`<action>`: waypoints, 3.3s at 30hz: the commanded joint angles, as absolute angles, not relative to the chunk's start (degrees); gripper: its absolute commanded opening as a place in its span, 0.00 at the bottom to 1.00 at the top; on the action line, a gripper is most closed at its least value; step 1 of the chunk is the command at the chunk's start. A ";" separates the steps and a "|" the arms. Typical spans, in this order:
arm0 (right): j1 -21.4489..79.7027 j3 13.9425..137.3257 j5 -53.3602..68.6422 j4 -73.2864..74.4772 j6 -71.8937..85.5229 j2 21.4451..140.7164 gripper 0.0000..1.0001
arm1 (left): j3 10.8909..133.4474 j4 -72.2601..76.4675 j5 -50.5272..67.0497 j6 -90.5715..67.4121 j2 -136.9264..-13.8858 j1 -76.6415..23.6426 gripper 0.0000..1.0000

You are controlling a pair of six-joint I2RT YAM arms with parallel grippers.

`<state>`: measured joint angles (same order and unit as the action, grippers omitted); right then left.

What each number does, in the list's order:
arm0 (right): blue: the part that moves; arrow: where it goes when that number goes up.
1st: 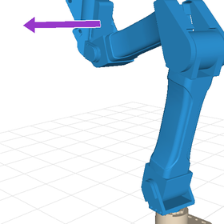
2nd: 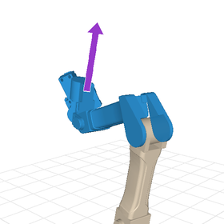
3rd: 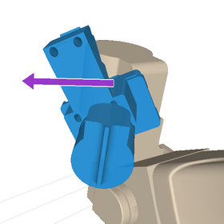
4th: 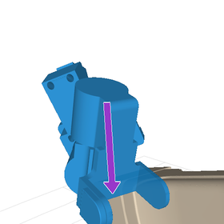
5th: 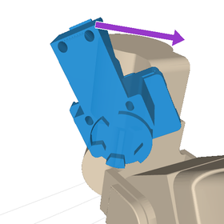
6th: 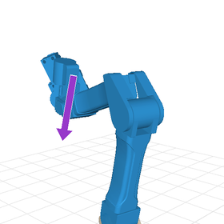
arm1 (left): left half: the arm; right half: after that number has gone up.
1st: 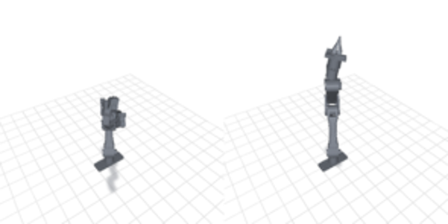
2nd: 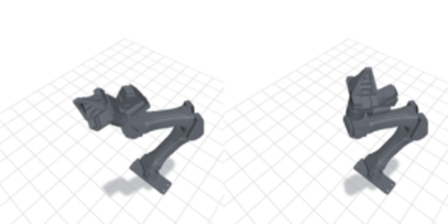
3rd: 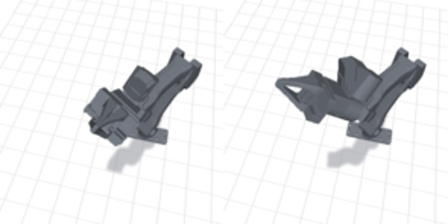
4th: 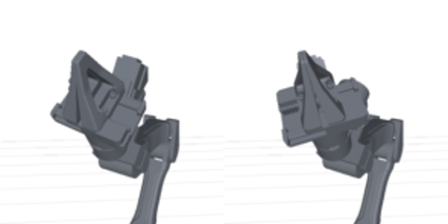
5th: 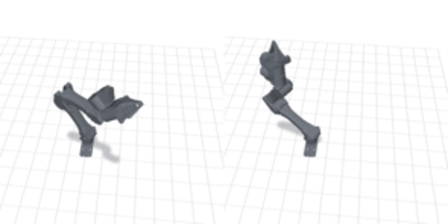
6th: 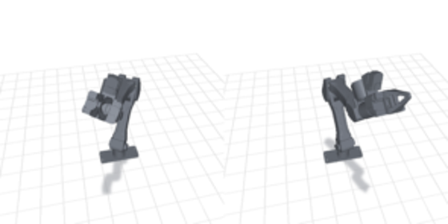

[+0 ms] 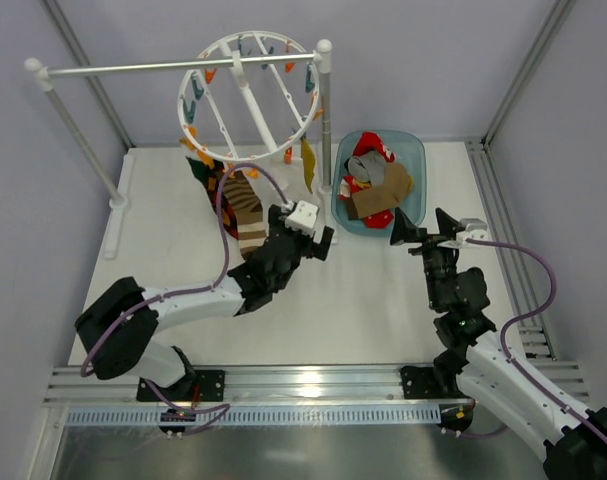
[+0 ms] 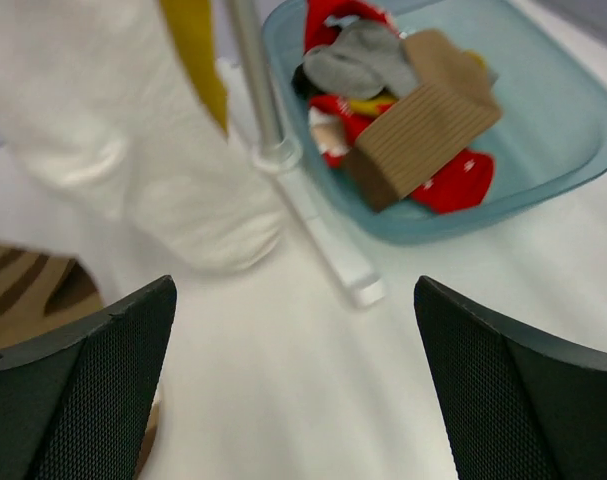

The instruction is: Remove the socks clipped to the hanger

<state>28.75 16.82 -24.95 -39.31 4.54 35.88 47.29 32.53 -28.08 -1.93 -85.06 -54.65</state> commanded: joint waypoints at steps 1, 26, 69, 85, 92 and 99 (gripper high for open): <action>28.48 19.77 -21.10 -40.69 6.06 35.86 1.00 | 35.73 44.10 -37.09 -2.37 -78.69 -54.41 1.00; 28.56 22.50 -13.01 -39.55 6.24 40.08 1.00 | 30.32 59.31 -22.17 -18.63 -88.14 -27.16 1.00; 28.48 22.76 -12.75 -38.67 5.19 39.90 1.00 | 33.05 75.14 -22.42 -22.32 -105.12 -24.43 0.00; 28.56 28.38 13.07 -44.55 10.28 52.37 1.00 | 17.14 87.28 -14.33 -25.49 -94.75 -31.19 0.00; 31.20 35.15 30.57 -46.67 11.95 62.39 1.00 | 15.29 87.10 -8.09 -24.87 -92.11 -32.08 0.00; 34.19 46.40 42.71 -45.79 13.01 74.17 1.00 | 14.94 86.66 -2.29 -24.17 -90.88 -32.08 0.00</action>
<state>32.97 41.50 35.16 -43.00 12.01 71.29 15.79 75.66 -6.63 -25.08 -92.36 -31.77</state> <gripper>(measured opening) 0.996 0.019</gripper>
